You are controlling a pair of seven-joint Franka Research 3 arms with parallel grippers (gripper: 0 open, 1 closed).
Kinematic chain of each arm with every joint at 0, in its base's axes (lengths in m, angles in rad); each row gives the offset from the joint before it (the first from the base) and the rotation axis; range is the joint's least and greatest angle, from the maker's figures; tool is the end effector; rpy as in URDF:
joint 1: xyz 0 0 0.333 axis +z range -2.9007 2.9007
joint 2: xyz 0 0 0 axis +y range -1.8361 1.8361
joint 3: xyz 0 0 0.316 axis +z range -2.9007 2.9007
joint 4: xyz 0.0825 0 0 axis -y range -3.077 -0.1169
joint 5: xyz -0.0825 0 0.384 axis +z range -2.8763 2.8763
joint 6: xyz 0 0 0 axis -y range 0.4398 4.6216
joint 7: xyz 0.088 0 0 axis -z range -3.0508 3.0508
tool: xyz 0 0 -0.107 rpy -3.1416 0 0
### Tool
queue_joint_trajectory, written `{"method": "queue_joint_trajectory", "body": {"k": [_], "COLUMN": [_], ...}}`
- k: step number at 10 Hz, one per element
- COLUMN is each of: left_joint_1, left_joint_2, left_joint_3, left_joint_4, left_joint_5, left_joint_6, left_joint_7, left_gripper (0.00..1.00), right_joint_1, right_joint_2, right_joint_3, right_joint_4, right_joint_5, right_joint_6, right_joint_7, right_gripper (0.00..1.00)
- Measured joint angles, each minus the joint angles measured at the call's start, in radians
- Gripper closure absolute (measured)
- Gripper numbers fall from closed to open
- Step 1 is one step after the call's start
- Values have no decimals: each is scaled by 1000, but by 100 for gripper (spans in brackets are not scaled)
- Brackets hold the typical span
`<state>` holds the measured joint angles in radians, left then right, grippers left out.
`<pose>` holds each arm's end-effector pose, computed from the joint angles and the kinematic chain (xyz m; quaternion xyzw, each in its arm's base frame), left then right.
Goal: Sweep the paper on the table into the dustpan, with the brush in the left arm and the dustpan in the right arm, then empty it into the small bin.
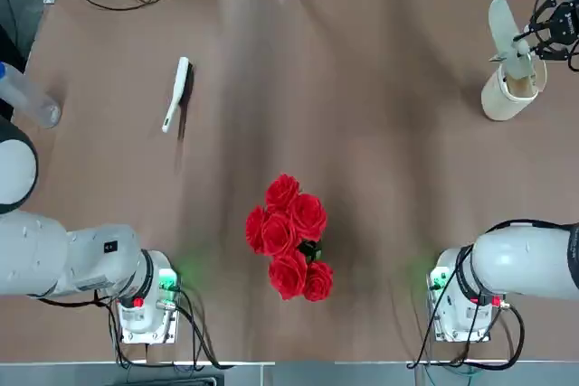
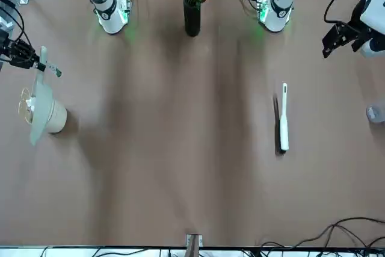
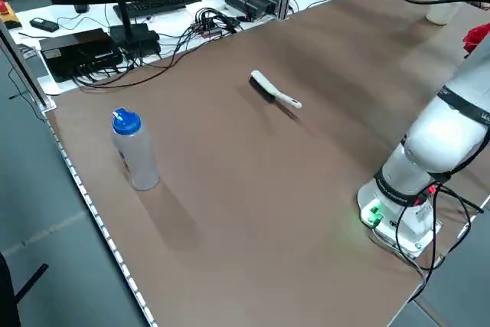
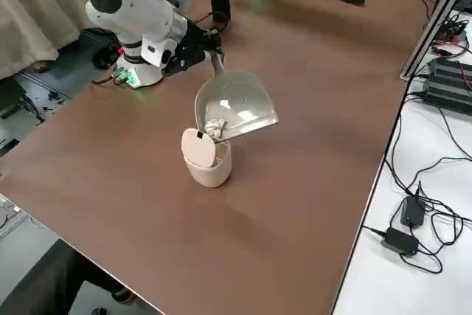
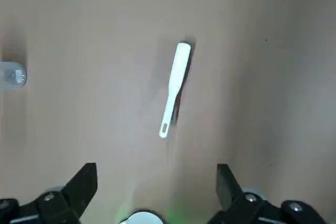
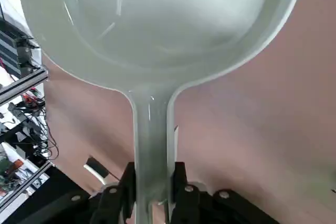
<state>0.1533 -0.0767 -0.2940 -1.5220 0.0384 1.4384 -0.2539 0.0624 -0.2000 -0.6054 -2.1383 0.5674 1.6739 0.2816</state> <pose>0.5116 -0.0751 0.6751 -0.9978 -0.0594 -0.0009 0.0305 0.4263 -0.2094 0.4747 -0.8316 0.4263 0.1049 0.3402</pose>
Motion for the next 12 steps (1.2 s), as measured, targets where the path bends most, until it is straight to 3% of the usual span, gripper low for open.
{"method": "queue_joint_trajectory", "body": {"k": [12], "left_joint_1": [1], "left_joint_2": [0], "left_joint_3": [-40], "left_joint_4": [0], "left_joint_5": [1], "left_joint_6": [-2], "left_joint_7": [-44], "left_gripper": [0], "right_joint_1": [-45], "right_joint_2": [0], "right_joint_3": [-5], "right_joint_4": [-19], "right_joint_5": [26], "right_joint_6": [-56], "right_joint_7": [123], "right_gripper": [67]}}
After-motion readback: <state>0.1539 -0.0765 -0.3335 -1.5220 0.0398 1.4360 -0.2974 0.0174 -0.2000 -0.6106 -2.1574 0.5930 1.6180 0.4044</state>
